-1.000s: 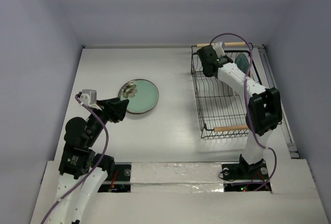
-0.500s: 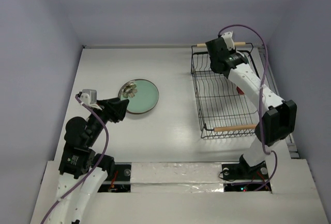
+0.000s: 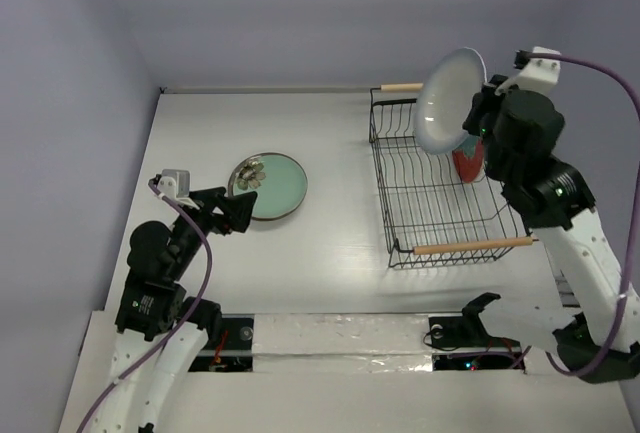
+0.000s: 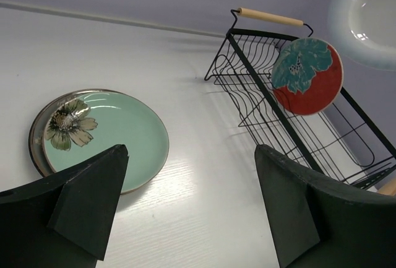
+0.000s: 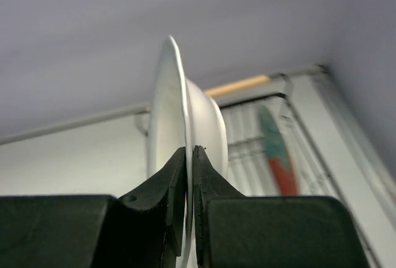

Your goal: Unload the plates from the dish rack

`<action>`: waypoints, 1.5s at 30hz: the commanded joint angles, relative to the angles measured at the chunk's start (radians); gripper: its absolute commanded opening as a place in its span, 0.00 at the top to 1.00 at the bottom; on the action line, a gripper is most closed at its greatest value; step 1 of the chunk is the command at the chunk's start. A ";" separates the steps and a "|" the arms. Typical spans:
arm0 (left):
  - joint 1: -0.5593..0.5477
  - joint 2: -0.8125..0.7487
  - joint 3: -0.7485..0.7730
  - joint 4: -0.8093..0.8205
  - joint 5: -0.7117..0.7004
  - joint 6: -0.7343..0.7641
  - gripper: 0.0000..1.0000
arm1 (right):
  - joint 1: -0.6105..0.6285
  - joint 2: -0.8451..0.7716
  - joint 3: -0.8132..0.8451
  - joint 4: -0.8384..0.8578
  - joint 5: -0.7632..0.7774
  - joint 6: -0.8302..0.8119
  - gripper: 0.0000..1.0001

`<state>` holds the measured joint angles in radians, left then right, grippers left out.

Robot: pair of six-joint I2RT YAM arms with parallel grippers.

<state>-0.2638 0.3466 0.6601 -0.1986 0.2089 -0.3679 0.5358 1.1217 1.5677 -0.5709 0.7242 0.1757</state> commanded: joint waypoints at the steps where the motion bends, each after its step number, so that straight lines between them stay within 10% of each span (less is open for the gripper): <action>1: 0.009 0.012 -0.008 0.042 -0.006 0.001 0.18 | 0.024 -0.008 -0.121 0.351 -0.383 0.169 1.00; 12: 0.018 0.019 -0.004 0.033 -0.036 0.000 0.19 | 0.182 0.367 -0.195 0.808 -0.706 0.582 1.00; 40: 0.028 0.022 -0.010 0.039 -0.028 -0.002 0.24 | 0.243 0.851 -0.302 1.192 -0.687 1.035 0.99; 45: 0.037 0.015 -0.011 0.041 -0.023 -0.003 0.24 | 0.253 0.868 -0.325 1.171 -0.663 1.004 0.69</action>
<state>-0.2337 0.3756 0.6601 -0.1989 0.1799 -0.3683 0.7681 2.0052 1.2430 0.4465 0.0448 1.1519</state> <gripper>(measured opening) 0.761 0.267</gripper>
